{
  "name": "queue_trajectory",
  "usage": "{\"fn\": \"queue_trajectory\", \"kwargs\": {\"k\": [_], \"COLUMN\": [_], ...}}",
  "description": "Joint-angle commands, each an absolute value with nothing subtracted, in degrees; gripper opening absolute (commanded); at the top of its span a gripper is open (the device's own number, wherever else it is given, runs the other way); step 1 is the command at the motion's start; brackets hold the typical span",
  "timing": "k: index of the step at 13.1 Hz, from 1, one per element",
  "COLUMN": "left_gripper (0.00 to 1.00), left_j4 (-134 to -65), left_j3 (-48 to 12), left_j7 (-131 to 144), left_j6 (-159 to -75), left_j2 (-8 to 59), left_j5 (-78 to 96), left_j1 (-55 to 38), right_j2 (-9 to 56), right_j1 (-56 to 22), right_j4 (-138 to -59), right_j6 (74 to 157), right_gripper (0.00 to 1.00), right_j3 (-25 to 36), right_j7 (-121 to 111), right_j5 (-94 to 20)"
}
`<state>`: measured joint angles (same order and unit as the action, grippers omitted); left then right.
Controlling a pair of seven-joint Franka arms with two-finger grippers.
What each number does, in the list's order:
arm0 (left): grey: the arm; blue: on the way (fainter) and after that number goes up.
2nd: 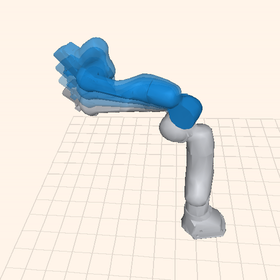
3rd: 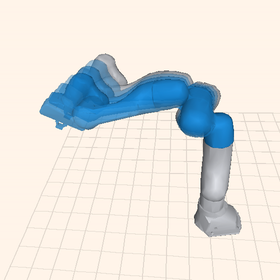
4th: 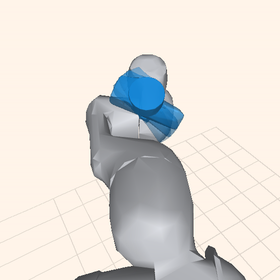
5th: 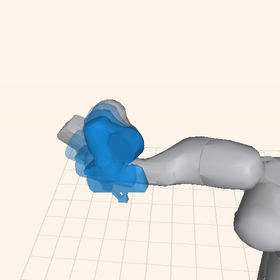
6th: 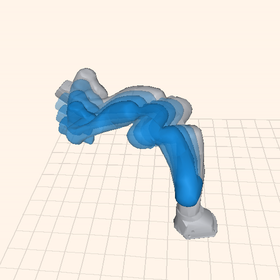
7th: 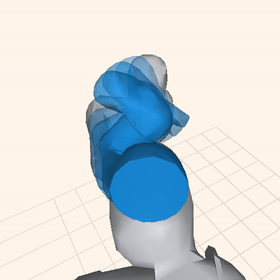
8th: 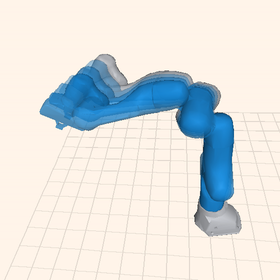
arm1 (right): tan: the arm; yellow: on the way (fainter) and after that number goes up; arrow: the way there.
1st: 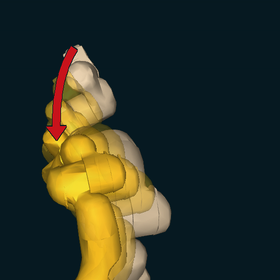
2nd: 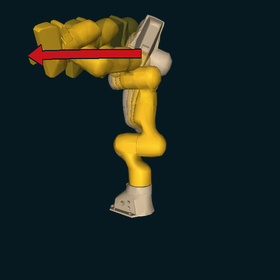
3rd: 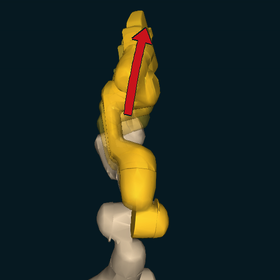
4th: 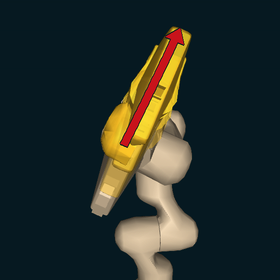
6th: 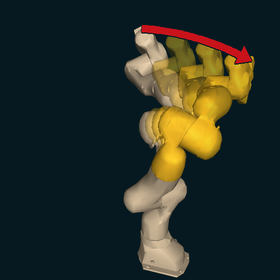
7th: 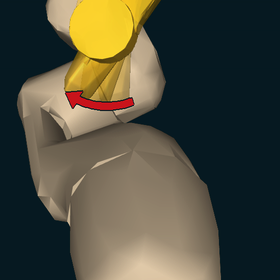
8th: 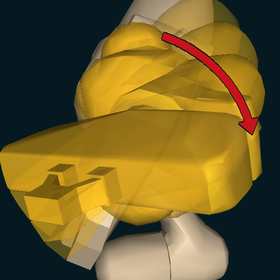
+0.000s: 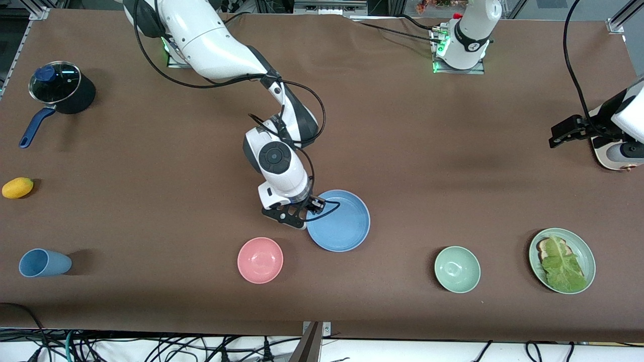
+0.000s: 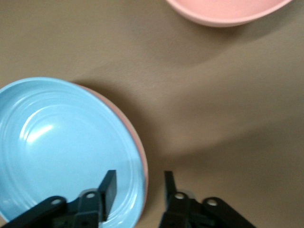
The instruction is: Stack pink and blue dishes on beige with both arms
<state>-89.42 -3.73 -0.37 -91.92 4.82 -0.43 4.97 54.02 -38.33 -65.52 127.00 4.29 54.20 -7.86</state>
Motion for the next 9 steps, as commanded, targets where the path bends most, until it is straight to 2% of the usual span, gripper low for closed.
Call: {"fn": "queue_trajectory", "kwargs": {"k": [1, 4, 6, 7, 9], "left_gripper": [1.0, 1.0, 1.0, 1.0, 1.0], "left_j4": [-88.33, -88.42, -88.33, -88.33, -88.33], "left_j3": [-3.69, -3.69, -3.69, -3.69, -3.69], "left_j7": [-1.32, -1.32, -1.41, -1.41, -1.49], "left_j6": [-91.67, -91.67, -91.67, -91.67, -91.67], "left_j2": [5.19, 5.19, 5.19, 5.19, 5.19], "left_j5": [1.14, 1.14, 1.23, 1.23, 1.23], "left_j1": [5.19, 5.01, 5.18, 5.19, 5.1], "right_j2": [51.52, 45.63, 40.02, 36.34, 27.81], "right_j1": [-35.96, -30.51, -28.66, -27.96, -23.93], "right_j4": [-62.85, -62.93, -65.72, -69.66, -78.37], "right_j6": [119.21, 110.77, 102.7, 101.09, 100.64], "right_gripper": [0.99, 1.0, 1.0, 1.0, 1.0], "right_j3": [4.57, 4.31, 8.23, 10.78, 12.13], "right_j7": [50.65, 38.97, 32.03, 25.12, 14.62], "right_j5": [-8.26, -7.91, -8.0, -8.87, -11.67]}}
